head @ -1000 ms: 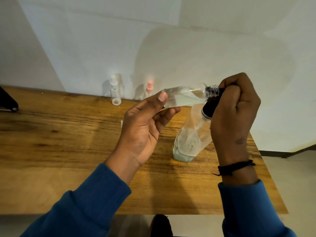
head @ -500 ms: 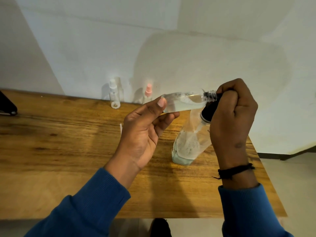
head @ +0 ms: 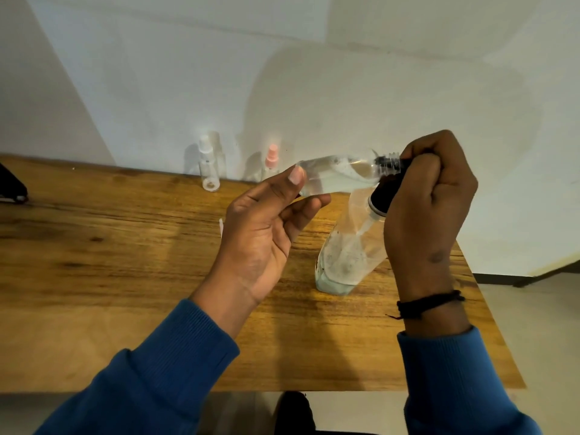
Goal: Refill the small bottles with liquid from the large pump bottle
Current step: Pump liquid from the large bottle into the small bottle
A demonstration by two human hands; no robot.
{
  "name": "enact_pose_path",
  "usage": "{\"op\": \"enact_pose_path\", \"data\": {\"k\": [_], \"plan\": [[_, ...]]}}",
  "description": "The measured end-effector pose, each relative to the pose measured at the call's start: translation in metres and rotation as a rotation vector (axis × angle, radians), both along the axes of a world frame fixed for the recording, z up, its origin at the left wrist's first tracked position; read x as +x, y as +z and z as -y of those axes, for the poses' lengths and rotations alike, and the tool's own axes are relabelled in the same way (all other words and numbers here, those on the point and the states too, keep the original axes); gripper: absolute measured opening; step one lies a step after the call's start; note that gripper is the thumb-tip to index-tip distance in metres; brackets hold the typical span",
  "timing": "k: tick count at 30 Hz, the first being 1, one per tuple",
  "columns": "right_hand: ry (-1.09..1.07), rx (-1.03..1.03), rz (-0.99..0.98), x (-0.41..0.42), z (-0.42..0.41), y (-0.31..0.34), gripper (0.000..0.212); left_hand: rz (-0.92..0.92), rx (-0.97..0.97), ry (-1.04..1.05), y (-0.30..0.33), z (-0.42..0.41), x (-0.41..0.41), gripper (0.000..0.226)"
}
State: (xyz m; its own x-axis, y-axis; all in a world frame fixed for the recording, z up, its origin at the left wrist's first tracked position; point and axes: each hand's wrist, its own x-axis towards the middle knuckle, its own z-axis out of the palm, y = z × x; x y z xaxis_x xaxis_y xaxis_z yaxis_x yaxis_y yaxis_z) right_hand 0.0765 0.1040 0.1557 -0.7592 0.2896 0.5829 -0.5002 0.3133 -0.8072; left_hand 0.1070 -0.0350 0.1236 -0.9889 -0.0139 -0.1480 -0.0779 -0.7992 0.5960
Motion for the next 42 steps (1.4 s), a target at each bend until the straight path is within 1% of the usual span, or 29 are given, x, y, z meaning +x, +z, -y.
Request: {"op": "enact_pose_path", "data": {"k": [2,6,10,14,17,20,23,26,29,33,37,42], "plan": [[-0.002,-0.018,-0.003,0.0012,0.0012,-0.0019,0.029,0.002,0.001,0.000,-0.0003,0.0000,0.0002,0.029],[-0.009,0.008,0.003,0.0012,-0.0022,-0.0001,0.027,-0.009,-0.005,-0.006,0.0000,0.0005,0.0012,0.020],[0.003,-0.034,-0.022,-0.0003,0.0000,-0.0014,0.030,-0.006,-0.009,-0.010,0.0014,0.0007,0.0015,0.030],[-0.001,-0.027,-0.009,0.0002,0.0008,-0.0042,0.030,-0.002,-0.002,-0.003,-0.0003,0.0015,0.0011,0.017],[-0.011,0.006,-0.014,0.0000,-0.0025,-0.0002,0.028,-0.002,-0.002,-0.012,0.0000,0.0000,0.0014,0.027],[-0.006,-0.034,-0.030,-0.0003,-0.0003,-0.0018,0.030,-0.003,-0.001,-0.007,0.0004,-0.0003,0.0020,0.035],[-0.003,-0.049,-0.016,0.0003,0.0007,-0.0052,0.028,-0.004,0.003,-0.005,-0.0005,0.0007,0.0019,0.039],[-0.011,-0.008,-0.006,-0.0002,-0.0032,-0.0017,0.027,-0.010,0.010,-0.010,-0.0007,0.0013,0.0016,0.037],[-0.011,-0.013,-0.025,-0.0017,-0.0040,-0.0017,0.029,-0.019,0.008,-0.004,-0.0007,-0.0001,0.0011,0.032],[-0.022,-0.016,-0.027,-0.0005,-0.0007,-0.0066,0.030,-0.016,0.008,0.001,-0.0013,0.0000,0.0017,0.041],[-0.027,0.029,-0.012,-0.0016,-0.0060,-0.0026,0.026,-0.029,0.017,-0.005,-0.0002,0.0007,0.0017,0.036],[-0.021,-0.040,-0.030,-0.0015,0.0002,-0.0049,0.030,-0.032,0.016,-0.003,0.0003,-0.0007,0.0014,0.038]]}}
